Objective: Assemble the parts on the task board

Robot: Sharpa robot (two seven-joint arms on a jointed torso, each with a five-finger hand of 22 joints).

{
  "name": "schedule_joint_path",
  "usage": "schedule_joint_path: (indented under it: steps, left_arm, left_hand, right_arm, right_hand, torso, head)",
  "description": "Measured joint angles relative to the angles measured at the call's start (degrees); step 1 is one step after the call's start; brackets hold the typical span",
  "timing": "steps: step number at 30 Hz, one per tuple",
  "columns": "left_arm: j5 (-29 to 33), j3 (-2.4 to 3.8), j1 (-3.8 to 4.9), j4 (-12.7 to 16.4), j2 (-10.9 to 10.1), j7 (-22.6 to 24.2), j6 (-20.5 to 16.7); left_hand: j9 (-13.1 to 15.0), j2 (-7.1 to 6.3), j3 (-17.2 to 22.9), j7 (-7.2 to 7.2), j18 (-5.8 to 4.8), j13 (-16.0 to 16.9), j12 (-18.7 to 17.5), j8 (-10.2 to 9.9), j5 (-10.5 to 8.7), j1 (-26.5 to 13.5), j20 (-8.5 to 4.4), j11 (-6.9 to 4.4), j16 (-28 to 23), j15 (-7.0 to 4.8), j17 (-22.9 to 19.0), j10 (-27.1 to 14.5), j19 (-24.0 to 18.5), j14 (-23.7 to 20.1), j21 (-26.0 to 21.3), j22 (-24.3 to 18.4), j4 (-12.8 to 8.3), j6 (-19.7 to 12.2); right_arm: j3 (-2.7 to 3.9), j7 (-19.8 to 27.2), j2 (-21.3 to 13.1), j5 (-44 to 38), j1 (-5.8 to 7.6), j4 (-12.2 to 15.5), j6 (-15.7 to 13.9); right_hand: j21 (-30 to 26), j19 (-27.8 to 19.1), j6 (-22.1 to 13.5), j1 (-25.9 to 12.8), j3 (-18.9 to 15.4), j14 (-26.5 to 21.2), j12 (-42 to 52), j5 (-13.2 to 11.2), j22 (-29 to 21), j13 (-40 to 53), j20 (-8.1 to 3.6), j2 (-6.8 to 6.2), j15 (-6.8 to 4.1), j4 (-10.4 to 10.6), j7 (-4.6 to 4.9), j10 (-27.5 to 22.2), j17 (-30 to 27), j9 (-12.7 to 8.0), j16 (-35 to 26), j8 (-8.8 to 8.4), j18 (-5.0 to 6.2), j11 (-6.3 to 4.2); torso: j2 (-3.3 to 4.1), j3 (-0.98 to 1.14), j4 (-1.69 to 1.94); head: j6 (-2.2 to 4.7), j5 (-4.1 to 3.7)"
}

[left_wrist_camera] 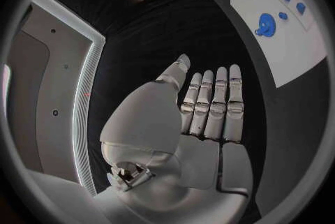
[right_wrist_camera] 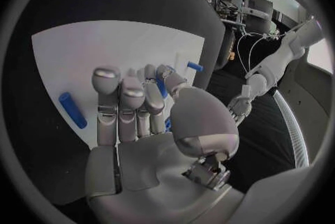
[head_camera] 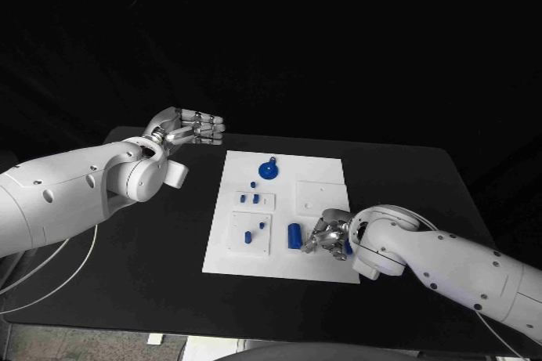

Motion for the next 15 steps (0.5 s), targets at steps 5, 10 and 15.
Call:
schedule_joint_path:
  steps: [5,10,15]
  left_arm:
    - [0.0,-0.02,0.00,0.0,0.0,-0.1,0.1]
    - [0.0,-0.03,0.00,0.0,0.0,-0.1,0.1]
    - [0.0,-0.05,0.00,0.0,0.0,-0.2,0.1]
  left_hand:
    - [0.0,0.00,0.0,0.00,0.00,0.0,0.0,0.0,0.00,0.0,0.00,0.00,0.0,0.07,0.0,0.0,0.0,-0.1,0.0,0.0,0.0,0.0]
    - [0.0,0.00,0.0,0.00,0.00,0.0,0.0,0.0,0.00,0.0,0.00,0.00,0.0,0.07,0.0,0.0,0.0,-0.1,0.0,0.0,0.0,0.0]
    - [0.0,0.00,0.0,0.00,0.00,0.0,0.0,0.0,0.00,0.0,0.00,0.00,0.0,0.07,0.0,0.0,0.0,-0.1,0.0,0.0,0.0,0.0]
  right_arm:
    - [-0.03,-0.1,0.1,0.2,-0.51,-0.2,0.7]
    - [-0.04,-0.1,0.2,0.4,-0.66,-0.3,1.2]
    - [-0.04,-0.1,0.1,0.5,-0.71,-0.2,1.3]
  right_hand:
    - [0.0,0.0,0.0,-0.4,-1.9,0.0,0.0,0.0,0.0,0.0,0.00,-0.36,0.00,0.4,0.00,0.0,0.0,-0.2,0.0,0.00,0.00,0.00]
    - [0.0,0.0,0.0,0.1,-4.4,0.0,0.0,-1.6,0.1,0.0,0.00,-0.91,0.00,1.2,0.00,0.0,0.0,-0.2,0.0,-0.01,0.00,0.00]
    - [0.0,0.0,0.0,0.5,-5.1,0.0,0.0,-1.6,0.1,0.0,0.00,-1.30,0.00,1.7,0.00,0.0,0.0,-0.2,0.0,-0.01,0.00,0.00]
  torso:
    - [0.01,0.01,0.00]
    - [0.01,0.02,0.02]
    - [0.01,0.03,0.02]
  head:
    - [0.01,0.02]
    - [0.02,0.04]
    - [-0.04,-0.02]
